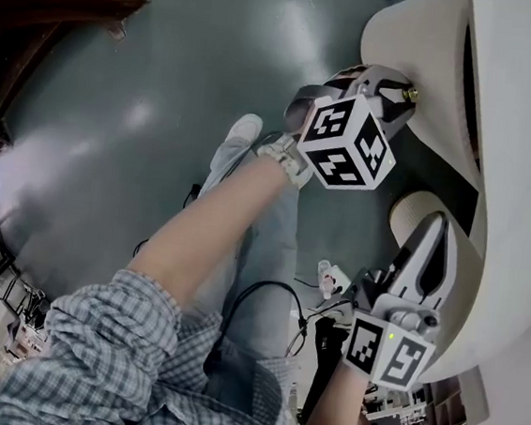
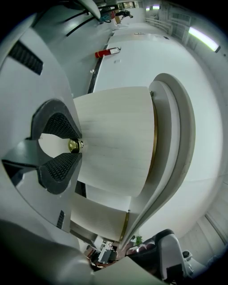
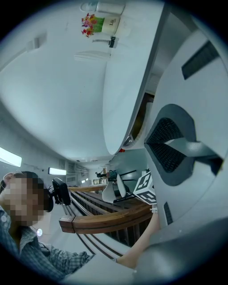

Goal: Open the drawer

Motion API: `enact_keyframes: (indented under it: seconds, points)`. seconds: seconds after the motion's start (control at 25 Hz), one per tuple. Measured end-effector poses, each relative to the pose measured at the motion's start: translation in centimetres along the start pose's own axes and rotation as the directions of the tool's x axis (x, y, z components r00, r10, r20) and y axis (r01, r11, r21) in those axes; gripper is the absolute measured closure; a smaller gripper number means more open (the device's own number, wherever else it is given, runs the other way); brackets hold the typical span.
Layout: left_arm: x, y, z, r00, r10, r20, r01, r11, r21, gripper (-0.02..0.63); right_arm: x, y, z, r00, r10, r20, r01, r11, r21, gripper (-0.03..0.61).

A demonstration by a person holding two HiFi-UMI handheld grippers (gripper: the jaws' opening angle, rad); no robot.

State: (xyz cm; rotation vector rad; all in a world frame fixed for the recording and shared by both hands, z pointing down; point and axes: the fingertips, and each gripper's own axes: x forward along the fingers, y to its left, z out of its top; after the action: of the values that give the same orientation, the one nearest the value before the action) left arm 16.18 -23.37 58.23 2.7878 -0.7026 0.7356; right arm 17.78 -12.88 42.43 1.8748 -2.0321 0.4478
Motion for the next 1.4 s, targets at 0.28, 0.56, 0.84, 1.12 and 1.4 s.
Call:
enact_keyframes:
  seconds: [0.28,0.56,0.84,1.12,1.4]
  points:
    - [-3.5,-0.5,-2.6,0.999,0.015,-0.045,-0.015,1.0,-0.007,0.509,-1.0,1.2,0.4,1.0,0.017,0.009,-0.017,1.0,0.003,0.577]
    - [-6.6,-1.4,-4.3,0.996,0.032,-0.084,-0.033,0.999,-0.014,0.509,-2.2,1.6,1.4,0.999,0.025,0.028,-0.025,1.0,0.002,0.577]
    - [-8.9,-1.5,-6.3,0.992,0.03,-0.125,-0.032,0.999,-0.014,0.509,-2.3,2.8,2.4,0.998,0.037,0.041,-0.037,0.999,0.0,0.577]
    - [-12.3,-2.0,-8.9,0.989,0.043,-0.139,-0.046,0.999,-0.019,0.509,-3.0,4.5,2.4,0.997,0.05,0.053,-0.05,0.999,-0.006,0.577]
    - [-13.2,-2.1,-9.2,0.986,0.047,-0.158,-0.05,0.999,-0.017,0.509,-2.5,4.2,3.0,0.997,0.062,0.052,-0.062,0.998,-0.003,0.577]
